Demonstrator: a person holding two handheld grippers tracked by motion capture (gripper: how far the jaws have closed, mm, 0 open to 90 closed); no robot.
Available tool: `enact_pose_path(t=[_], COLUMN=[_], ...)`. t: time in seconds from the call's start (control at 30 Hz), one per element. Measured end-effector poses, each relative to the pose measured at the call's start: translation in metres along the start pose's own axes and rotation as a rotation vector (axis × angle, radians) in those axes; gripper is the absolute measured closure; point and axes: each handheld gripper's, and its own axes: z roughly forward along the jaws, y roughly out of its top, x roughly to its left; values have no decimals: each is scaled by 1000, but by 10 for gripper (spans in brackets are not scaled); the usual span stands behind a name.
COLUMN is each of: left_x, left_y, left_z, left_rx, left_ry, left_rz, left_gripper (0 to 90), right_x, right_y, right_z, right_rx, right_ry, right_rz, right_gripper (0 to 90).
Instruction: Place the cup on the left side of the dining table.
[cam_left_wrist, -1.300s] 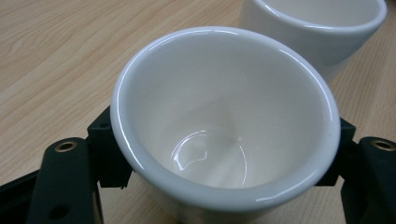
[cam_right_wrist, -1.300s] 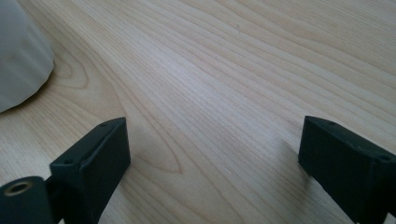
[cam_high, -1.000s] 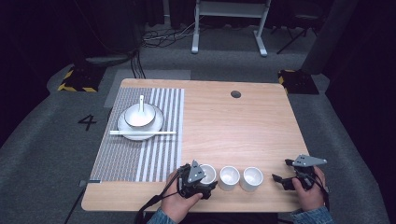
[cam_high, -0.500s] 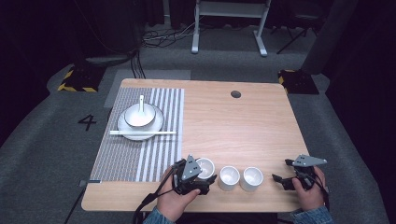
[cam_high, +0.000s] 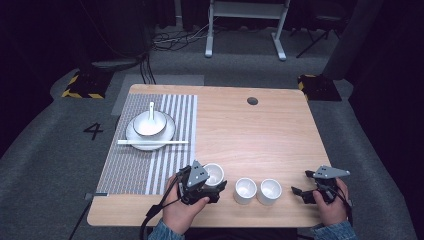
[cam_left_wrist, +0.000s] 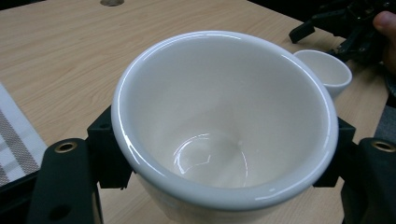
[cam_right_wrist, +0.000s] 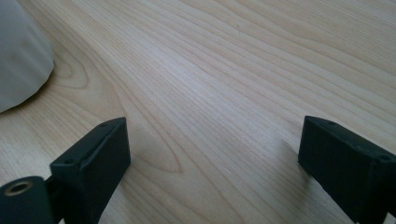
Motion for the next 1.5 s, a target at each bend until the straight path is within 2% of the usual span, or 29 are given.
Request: enact_pose_path(t=[0.13, 0.3, 0.4, 0.67, 0.8, 1.0, 1.2, 1.27, 1.37, 1.43, 1.5], left_x=[5, 17, 22, 47, 55, 72, 81, 85, 90, 97, 100], left_y=[0, 0, 0, 0, 0, 1, 2, -1, -4, -11, -13], left_z=[-3, -9, -12, -31, -36, -42, -43, -38, -33, -26, -24], left_rx=[-5, -29, -28, -66, -80, -95, -97, -85, -76, -48, -40], left_ry=[22, 52, 66, 151, 176, 237, 275, 301, 308, 316, 318], left_rz=[3, -21, -22, -64, -84, -93, -95, -99, -109, -130, -136], left_gripper=[266, 266, 266, 267, 266, 266, 266, 266, 266, 266, 266], right_x=[0, 0, 0, 1, 0, 0, 0, 0, 0, 0, 0], right_y=[0, 0, 0, 0, 0, 0, 0, 0, 0, 0, 0], right_z=[0, 0, 0, 0, 0, 0, 0, 0, 0, 0, 0], right_rx=[0, -1, 0, -3, -2, -2, 0, -1, -1, 0, 0], right_ry=[-1, -1, 0, -3, -1, -1, 0, -1, -1, 0, -1], right_rz=[0, 1, 0, -3, -1, -1, 1, 0, 1, 0, 0], right_gripper=[93, 93, 93, 95, 95, 95, 94, 94, 94, 94, 94])
